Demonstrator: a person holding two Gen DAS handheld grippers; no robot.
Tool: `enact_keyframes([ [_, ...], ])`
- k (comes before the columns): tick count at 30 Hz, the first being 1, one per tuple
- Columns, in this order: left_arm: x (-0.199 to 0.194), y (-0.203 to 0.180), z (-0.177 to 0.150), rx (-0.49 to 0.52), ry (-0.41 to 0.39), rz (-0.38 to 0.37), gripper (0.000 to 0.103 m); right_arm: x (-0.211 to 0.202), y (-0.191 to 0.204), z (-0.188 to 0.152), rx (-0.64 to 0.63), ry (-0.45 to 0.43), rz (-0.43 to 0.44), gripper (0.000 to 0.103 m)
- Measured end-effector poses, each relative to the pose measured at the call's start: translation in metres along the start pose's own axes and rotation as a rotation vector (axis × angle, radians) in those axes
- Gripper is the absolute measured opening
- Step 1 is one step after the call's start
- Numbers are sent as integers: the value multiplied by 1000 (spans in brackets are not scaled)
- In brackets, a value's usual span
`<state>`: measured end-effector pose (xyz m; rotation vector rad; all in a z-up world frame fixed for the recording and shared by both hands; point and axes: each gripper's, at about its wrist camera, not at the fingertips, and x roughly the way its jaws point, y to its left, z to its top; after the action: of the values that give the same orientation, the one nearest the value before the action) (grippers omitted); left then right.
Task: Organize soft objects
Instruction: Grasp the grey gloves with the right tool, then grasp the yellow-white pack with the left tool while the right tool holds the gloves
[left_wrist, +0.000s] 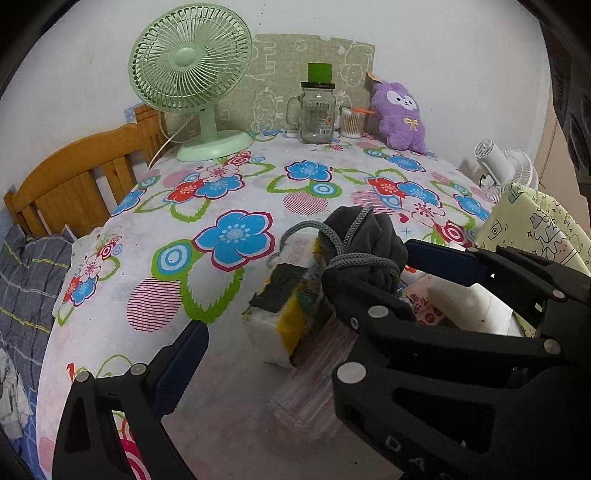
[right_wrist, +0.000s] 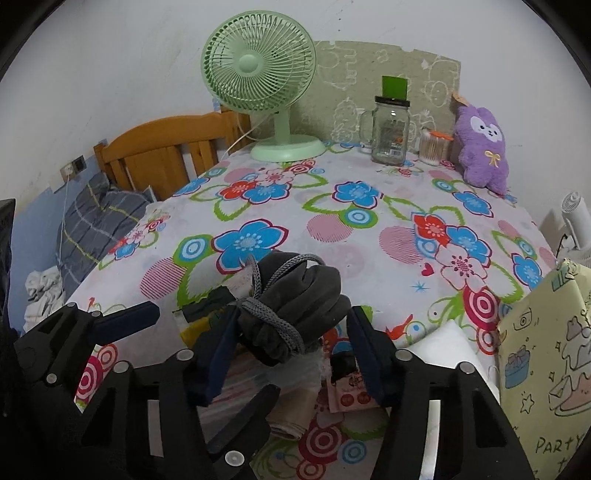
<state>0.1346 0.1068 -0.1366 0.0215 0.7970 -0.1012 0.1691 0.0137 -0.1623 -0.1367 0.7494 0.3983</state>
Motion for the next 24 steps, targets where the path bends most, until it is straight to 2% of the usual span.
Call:
enact_keyframes([
  [1,0,0,0,1,0,0,99,0,0,0,-1,0,1,54],
  [4,1,0,1,3,-2,0,99,0,0,-1,-2,-2,4,51],
  [10,0,1,3,-12,-15,20,98,-4,-6,0,14,-24,-1,48],
  [13,1,0,6,-17,-18,27,93,-5,-11,1,32,-25,-7,48],
  [20,7,-4,12,-8,-13,27,77,-6,-20,2,55,-33,-31,48],
  [22,10,-4,14,-10,-9,34,67,-5,-23,3,64,-31,-37,48],
  [24,14,-2,15,-21,3,30,52,-4,-26,3,69,-27,-40,48],
])
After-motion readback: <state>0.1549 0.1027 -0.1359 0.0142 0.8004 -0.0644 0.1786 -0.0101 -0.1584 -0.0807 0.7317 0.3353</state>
